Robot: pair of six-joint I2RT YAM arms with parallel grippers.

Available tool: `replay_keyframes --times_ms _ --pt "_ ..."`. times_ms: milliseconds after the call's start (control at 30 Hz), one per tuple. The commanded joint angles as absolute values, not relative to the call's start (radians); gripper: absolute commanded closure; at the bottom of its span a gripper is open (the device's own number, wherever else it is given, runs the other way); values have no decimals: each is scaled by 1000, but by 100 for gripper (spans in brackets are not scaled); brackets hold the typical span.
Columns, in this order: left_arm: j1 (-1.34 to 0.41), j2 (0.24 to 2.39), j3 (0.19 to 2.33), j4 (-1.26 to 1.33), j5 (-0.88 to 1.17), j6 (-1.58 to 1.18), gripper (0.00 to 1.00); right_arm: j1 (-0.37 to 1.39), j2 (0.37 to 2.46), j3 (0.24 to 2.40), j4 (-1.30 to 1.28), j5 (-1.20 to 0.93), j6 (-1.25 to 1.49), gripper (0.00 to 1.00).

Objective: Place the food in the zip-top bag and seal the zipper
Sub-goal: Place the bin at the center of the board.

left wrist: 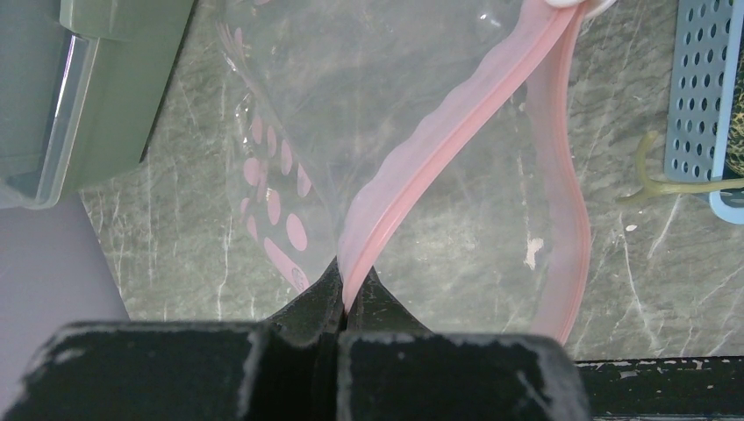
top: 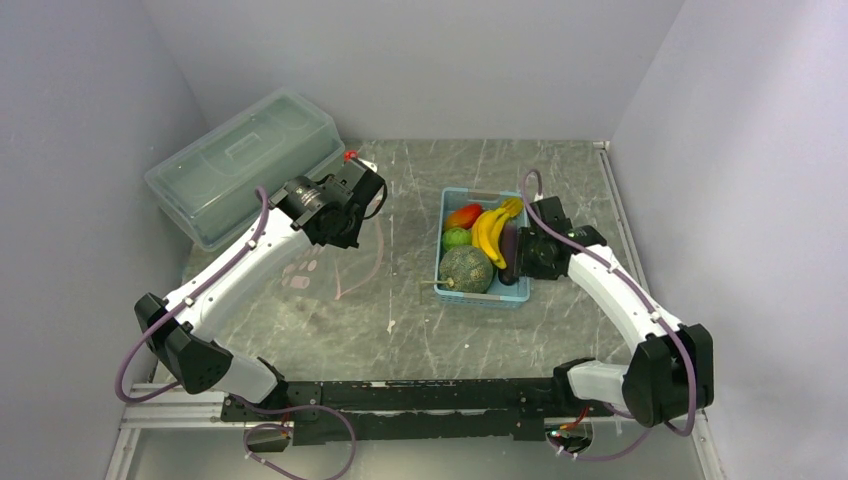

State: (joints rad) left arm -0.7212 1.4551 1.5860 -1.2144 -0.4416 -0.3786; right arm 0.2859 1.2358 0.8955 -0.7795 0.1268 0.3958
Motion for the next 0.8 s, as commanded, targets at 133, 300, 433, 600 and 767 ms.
replay_keyframes --times_ms 133,300,433,600,767 --pt "-719 1426 1600 -1186 -443 -365 100 320 1224 1085 -793 88 423 52" --pt "-719 1418 1603 -1191 -443 -366 100 400 1282 1197 -784 72 446 51" --pt "-719 1409 1597 -1193 -446 -369 100 479 1365 1289 -779 93 463 48" --pt "-719 1407 1591 -1196 -445 -372 100 522 1486 1374 -744 77 479 47" --pt "-719 1390 1582 -1204 -453 -377 100 555 1594 1442 -698 51 513 48"
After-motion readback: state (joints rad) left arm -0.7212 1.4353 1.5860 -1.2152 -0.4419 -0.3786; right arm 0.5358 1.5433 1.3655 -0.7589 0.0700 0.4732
